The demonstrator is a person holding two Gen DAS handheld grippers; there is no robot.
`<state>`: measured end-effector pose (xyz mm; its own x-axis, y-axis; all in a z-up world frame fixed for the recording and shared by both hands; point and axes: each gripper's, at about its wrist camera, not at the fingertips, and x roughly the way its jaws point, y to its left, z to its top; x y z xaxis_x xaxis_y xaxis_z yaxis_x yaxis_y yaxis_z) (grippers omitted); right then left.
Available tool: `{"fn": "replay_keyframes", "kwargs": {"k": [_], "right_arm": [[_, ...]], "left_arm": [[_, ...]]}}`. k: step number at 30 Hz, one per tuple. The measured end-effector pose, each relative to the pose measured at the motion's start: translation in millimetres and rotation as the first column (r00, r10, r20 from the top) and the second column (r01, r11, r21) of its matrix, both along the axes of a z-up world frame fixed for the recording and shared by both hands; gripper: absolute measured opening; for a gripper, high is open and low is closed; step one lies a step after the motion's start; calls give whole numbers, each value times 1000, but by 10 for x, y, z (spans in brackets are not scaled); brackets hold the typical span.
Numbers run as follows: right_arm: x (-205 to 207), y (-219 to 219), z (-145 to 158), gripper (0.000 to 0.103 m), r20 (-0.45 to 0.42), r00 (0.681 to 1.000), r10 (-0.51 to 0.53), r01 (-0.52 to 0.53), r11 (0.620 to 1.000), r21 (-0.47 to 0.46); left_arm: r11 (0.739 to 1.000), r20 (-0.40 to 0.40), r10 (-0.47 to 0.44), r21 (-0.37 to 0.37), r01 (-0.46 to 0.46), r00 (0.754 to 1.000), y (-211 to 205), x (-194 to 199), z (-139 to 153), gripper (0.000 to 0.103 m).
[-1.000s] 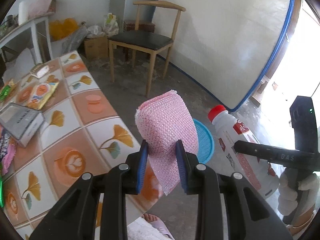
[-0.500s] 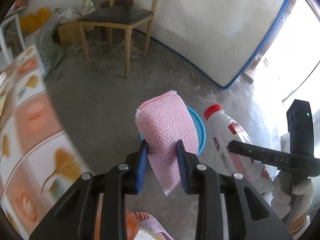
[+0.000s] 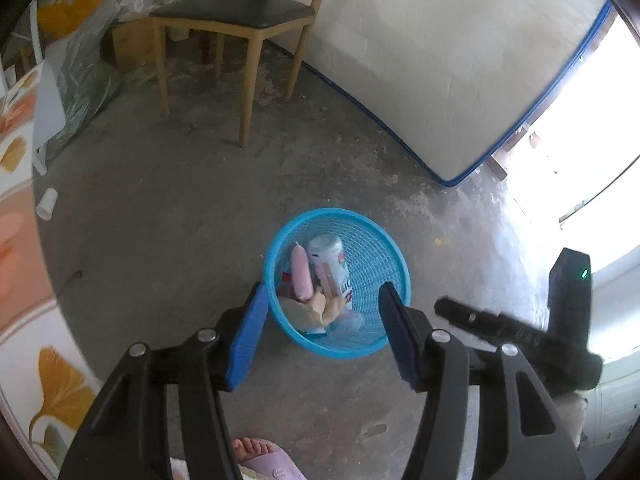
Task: Collect trash
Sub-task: 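Open both tools over the wastebasket to drop the cloth and bottle, then move both open tools back to the table toward the snack bags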
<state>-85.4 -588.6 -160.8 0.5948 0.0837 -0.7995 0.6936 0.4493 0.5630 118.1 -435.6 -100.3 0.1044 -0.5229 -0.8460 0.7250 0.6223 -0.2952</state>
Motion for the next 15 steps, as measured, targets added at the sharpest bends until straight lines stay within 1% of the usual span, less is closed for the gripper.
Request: {"fn": "replay_keyframes", "kwargs": {"k": [4,7,11,13,15], "right_arm": [[-153,116,-79,67,-31,1000,3,-2,1000,19],[-250,231,-23,67,-43,999,10,-10,1000,10],[-272,383,216,67,-33,999,41,-42,998,-51],[-241,461,301,67,-13,998,58,-58,996,-69],[-172,544,468,68,21,996,87,-85,992,-96]], "left_arm": [[1000,-6,16,-27,-17,1000,171,-13,65,56],[998,-7,26,-56,-26,1000,312,-28,176,56],[993,-6,37,-112,-37,999,546,-72,369,56],[988,0,49,-148,-49,999,755,-99,507,57],[983,18,65,-171,-61,998,960,-123,610,58]]}}
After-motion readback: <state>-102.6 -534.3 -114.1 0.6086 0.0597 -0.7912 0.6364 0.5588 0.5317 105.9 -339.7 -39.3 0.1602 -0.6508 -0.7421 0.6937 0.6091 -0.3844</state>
